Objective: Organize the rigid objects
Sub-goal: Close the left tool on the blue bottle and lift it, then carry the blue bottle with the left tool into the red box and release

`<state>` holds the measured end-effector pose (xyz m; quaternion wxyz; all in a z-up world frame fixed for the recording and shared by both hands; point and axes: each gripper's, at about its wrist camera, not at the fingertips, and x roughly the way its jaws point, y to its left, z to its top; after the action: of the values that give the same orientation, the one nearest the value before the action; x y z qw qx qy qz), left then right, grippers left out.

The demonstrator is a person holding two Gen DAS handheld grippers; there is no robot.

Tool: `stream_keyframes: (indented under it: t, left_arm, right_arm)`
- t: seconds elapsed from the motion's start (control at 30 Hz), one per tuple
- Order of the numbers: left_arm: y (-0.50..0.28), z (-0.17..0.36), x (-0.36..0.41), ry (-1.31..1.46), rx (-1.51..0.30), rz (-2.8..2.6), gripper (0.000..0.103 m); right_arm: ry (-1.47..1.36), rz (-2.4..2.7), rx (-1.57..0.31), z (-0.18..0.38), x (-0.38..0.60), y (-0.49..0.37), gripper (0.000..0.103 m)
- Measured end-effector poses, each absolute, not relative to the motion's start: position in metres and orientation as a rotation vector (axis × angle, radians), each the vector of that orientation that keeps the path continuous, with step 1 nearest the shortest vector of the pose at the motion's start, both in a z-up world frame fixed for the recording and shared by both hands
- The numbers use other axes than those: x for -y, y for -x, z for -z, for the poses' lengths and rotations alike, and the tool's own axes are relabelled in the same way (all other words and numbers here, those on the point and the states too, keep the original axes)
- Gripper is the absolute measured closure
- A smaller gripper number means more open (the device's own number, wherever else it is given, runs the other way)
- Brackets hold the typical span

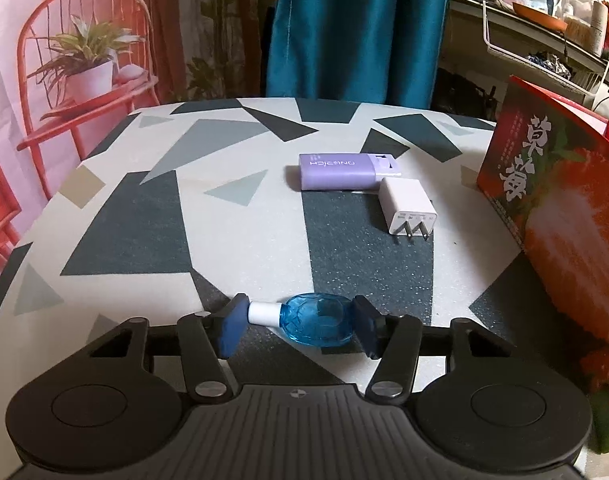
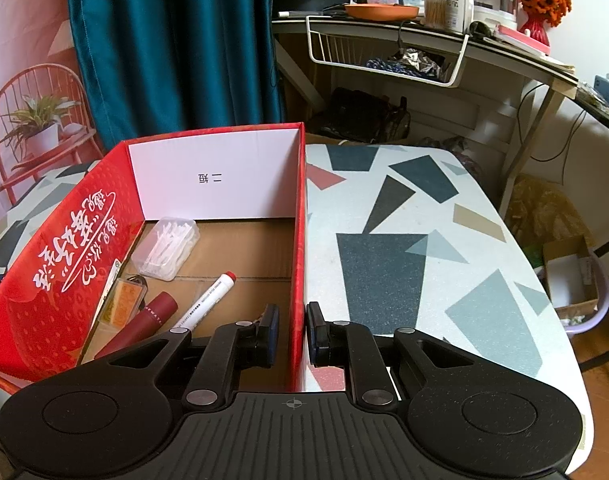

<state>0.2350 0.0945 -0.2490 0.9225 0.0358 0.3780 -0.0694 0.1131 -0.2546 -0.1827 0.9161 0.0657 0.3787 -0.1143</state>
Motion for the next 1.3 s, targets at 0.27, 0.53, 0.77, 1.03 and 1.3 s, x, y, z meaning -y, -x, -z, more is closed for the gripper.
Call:
stream_keyframes:
  t: [0.27,0.53,0.77,1.03,1.3]
  left_arm:
    - [-0.224,0.247,-0.080,-0.020,-0.777,0.167,0.044]
    - [-0.220,0.225,-0.063,-0.011,-0.725,0.233,0.044]
    - [-0.227,0.193,-0.038,-0.008,-0.677,0.312,0.044]
    - [-0.229,0.153,0.003,-0.044,-0.568,0.437,0.044]
    - [-0.228,0.141,0.040,-0.099,-0.534,0.532,0.044]
  right_arm:
    - [-0.130,0.240,-0.779,0.182,0.255,-0.113,0.091]
    - [-0.125,0.245,-0.780,0.182,0.255,-0.112,0.092]
    - [-0.120,0.247,-0.779,0.183,0.255,-0.112,0.093]
    - [-0.118,0.252,-0.778,0.182,0.255,-0.113,0.095]
    - [-0.119,0.252,-0.775,0.182,0.255,-0.112,0.095]
